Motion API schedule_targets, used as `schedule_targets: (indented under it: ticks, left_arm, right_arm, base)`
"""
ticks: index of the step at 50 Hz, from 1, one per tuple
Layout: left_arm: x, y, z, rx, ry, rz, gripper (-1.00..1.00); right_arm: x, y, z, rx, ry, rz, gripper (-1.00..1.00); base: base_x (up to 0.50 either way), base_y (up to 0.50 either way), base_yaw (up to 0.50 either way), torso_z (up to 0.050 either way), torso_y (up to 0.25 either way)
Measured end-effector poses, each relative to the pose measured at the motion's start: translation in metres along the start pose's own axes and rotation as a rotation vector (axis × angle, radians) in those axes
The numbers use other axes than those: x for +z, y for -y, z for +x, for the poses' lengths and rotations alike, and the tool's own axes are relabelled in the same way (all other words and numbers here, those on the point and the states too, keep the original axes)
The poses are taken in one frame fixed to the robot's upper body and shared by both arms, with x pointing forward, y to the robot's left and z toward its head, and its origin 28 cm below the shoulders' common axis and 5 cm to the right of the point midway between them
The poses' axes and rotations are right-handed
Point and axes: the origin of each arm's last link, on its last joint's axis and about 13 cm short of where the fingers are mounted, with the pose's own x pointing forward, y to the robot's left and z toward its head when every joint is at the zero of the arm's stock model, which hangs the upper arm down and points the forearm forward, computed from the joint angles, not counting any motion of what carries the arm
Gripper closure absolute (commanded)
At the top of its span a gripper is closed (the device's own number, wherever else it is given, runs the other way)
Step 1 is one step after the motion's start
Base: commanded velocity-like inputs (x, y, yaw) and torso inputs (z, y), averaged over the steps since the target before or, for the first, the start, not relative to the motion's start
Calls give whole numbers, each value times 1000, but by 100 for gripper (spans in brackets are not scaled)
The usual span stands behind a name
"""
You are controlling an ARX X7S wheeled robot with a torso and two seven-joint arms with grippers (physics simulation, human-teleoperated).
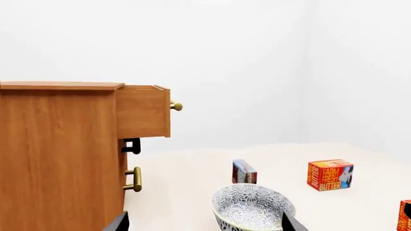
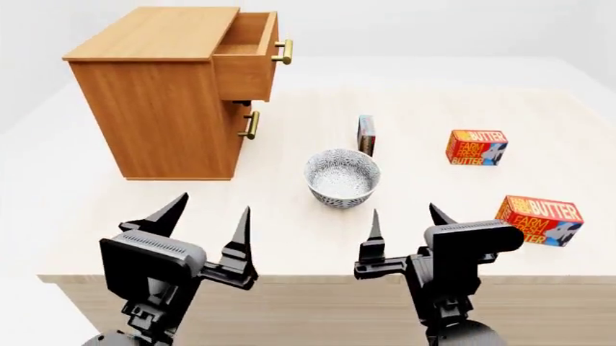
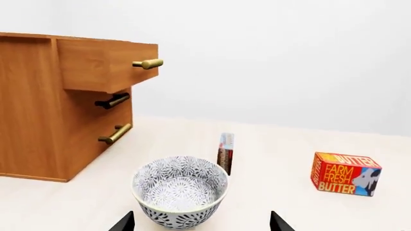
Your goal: Put the chocolate pudding in the top drawer of the cabinet and close it.
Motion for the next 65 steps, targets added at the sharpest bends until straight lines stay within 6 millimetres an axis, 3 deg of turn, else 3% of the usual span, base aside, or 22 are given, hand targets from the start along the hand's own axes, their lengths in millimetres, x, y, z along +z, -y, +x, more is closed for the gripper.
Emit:
schedule_targets:
  ticks: [10, 27, 47, 65]
  left_arm:
    - [20, -3, 12, -16, -2, -7, -100]
    - [58, -10, 34, 24, -20, 37, -100]
    - [118, -31, 88, 45, -36, 118, -100]
    - [145, -39, 106, 6, -44, 60, -100]
  right_arm:
    - [17, 2, 4, 25, 24, -10, -100]
    - [59, 7, 21, 54, 72, -11, -100]
    - [102, 16, 57, 89, 58, 0, -100]
    - [118, 19, 70, 103, 63, 1, -100]
  base:
    - [0, 0, 0, 47, 0]
    - [0, 0, 0, 0, 0]
    - [6, 0, 0, 0, 0]
    - [44, 0, 0, 0, 0]
